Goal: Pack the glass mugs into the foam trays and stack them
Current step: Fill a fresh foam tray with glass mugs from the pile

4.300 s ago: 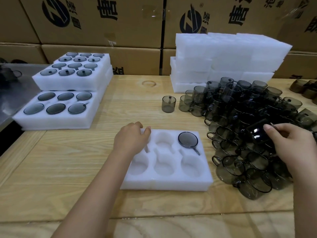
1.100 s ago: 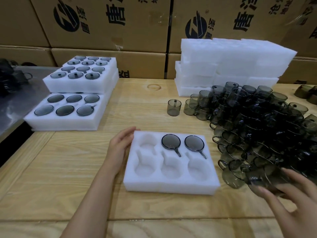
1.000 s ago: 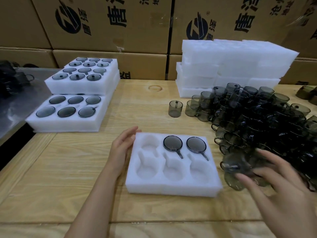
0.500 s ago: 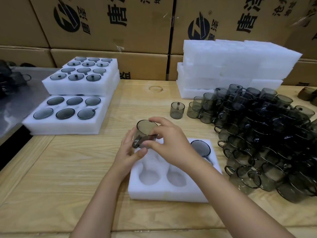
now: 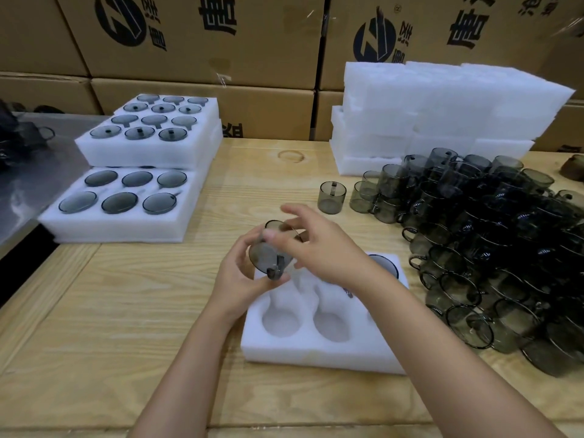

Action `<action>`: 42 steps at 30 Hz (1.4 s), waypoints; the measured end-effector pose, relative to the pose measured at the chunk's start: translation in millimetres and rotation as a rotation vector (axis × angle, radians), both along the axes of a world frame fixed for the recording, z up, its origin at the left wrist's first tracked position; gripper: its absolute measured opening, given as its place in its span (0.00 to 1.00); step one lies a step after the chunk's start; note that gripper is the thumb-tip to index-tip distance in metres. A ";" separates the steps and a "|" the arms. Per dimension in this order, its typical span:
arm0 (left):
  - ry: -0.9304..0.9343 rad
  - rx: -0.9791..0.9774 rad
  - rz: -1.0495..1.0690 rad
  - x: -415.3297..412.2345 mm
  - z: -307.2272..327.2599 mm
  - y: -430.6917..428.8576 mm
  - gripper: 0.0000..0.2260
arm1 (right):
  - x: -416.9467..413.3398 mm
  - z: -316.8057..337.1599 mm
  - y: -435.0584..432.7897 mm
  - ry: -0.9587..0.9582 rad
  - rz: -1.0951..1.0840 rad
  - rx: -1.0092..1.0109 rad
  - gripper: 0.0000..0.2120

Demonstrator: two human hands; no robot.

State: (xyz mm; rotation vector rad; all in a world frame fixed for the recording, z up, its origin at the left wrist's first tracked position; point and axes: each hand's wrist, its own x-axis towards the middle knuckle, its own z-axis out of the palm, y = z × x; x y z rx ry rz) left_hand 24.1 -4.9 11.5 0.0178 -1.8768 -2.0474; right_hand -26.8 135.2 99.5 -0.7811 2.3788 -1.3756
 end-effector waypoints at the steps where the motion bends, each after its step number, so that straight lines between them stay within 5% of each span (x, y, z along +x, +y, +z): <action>1: -0.001 -0.003 -0.003 -0.2 -1.0 -0.3 0.35 | -0.4 -0.1 -4.2 0.081 0.011 0.073 0.29; 7: 0.010 0.023 -0.155 1.6 -5.3 -10.5 0.29 | -11.7 7.2 -0.5 0.160 0.027 0.143 0.26; 11: -0.073 0.296 -0.165 0.2 -5.6 -16.8 0.25 | -16.2 4.2 14.0 0.160 0.082 0.234 0.26; 17: -0.084 0.252 -0.063 -0.5 -3.8 -7.6 0.16 | -12.0 -1.3 10.5 0.317 0.213 0.358 0.27; 23: 0.030 -0.213 0.133 -4.3 18.8 7.9 0.11 | -9.9 -2.8 6.1 0.360 0.258 0.377 0.22; 26: 0.055 -0.455 0.030 -15.2 48.5 17.1 0.16 | -5.8 -3.1 2.0 0.251 0.264 0.220 0.10; 28: 0.009 -0.585 -0.074 -25.6 60.8 20.5 0.17 | -3.4 -5.9 -0.6 0.272 0.263 0.196 0.11; 32: -0.153 -0.980 -0.135 -33.2 54.7 20.4 0.19 | -7.6 -27.9 -2.9 0.698 0.374 0.695 0.23; 37: -0.102 -1.022 -0.104 -24.6 44.1 25.6 0.22 | -7.4 -41.0 -0.7 0.701 0.319 0.781 0.27; 42: -0.252 -1.139 -0.113 -22.2 31.7 17.6 0.18 | -4.4 -43.5 -9.6 0.595 0.292 0.840 0.30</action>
